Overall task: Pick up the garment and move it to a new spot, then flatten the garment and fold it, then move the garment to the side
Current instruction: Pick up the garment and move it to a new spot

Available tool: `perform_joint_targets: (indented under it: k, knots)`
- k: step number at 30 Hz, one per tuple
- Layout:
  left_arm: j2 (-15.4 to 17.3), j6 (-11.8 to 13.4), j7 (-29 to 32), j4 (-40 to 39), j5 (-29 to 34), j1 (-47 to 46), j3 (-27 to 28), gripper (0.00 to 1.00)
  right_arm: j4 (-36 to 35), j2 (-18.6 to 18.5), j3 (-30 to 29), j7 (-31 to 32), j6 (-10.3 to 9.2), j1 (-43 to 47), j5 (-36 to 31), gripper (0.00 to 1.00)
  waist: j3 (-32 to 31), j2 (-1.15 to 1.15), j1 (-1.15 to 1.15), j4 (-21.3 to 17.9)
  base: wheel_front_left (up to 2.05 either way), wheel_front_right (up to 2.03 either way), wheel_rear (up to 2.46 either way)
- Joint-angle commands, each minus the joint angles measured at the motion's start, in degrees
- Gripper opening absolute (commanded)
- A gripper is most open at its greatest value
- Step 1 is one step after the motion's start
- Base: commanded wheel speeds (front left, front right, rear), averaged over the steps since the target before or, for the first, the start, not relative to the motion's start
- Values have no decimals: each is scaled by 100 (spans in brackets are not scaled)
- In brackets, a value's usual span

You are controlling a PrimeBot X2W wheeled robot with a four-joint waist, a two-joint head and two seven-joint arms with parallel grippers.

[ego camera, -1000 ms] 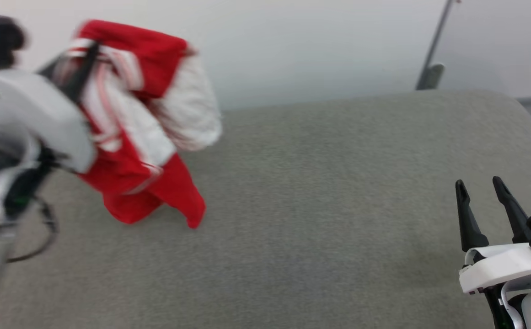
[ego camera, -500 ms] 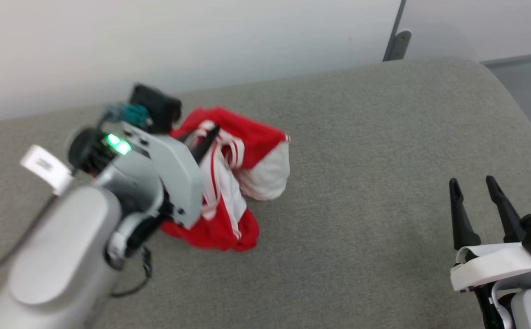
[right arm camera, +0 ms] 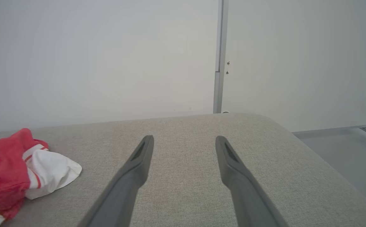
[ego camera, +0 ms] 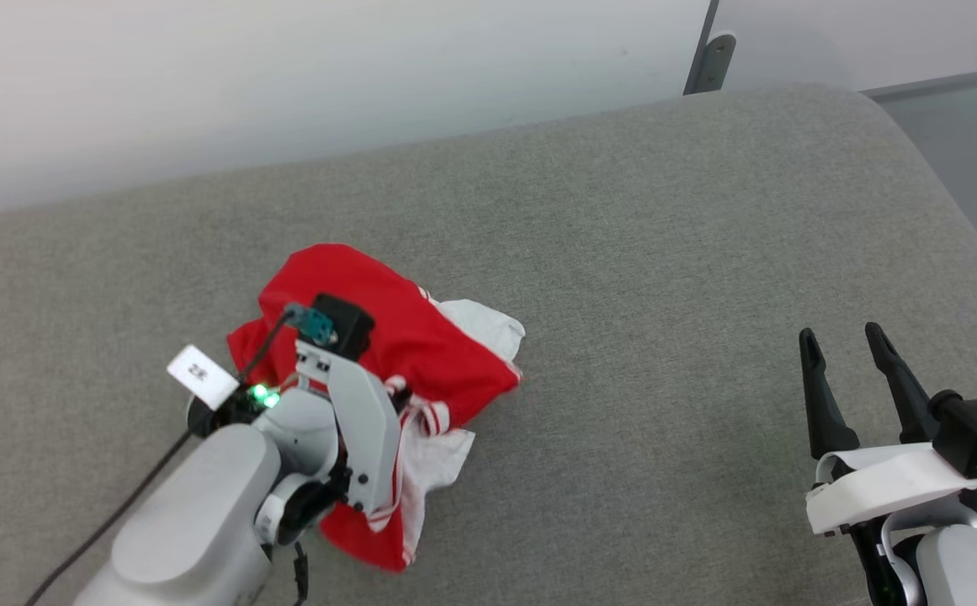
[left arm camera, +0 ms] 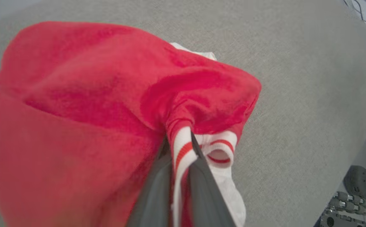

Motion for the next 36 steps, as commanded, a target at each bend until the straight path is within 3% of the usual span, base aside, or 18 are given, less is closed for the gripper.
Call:
perform_joint_targets:
  k: [1, 7, 12, 13, 14, 27, 36]
  knots:
    - [-64, -49, 21, 185, -67, 47, -25, 0, 32, 8, 32, -34, -8, -63, 9, 100, -1, 0, 0, -11, 0, 0, 0]
    - [-195, -204, 211, 758, -130, -45, -191, 0, 99, -14, 104, -38, -8, -104, 47, 100, -38, 0, 0, -22, 0, 0, 0]
    - [-314, -365, 145, 1065, -176, -190, -286, 27, 125, -18, 132, -47, -8, -92, 56, 100, -79, 0, 0, 1, 0, 0, 0]
    - [-315, -396, 137, 1087, -178, -245, -309, 48, 128, -23, 135, -48, -8, -101, 57, 100, -85, 0, 0, 11, 0, 0, 0]
    - [-303, -421, 142, 1101, -197, -289, -310, 100, 124, -30, 132, -49, -8, -111, 59, 100, -83, 0, 0, 26, 0, 0, 0]
    - [16, -533, -265, 421, -430, -361, -93, 100, 115, -193, 153, -51, -8, 45, 11, 100, -379, 0, 0, 430, 0, 0, 0]
    - [555, -289, -1078, -335, -541, 209, 445, 100, 52, -279, 214, 24, -8, 198, -1, 100, -716, 0, 0, 851, 0, 0, 0]
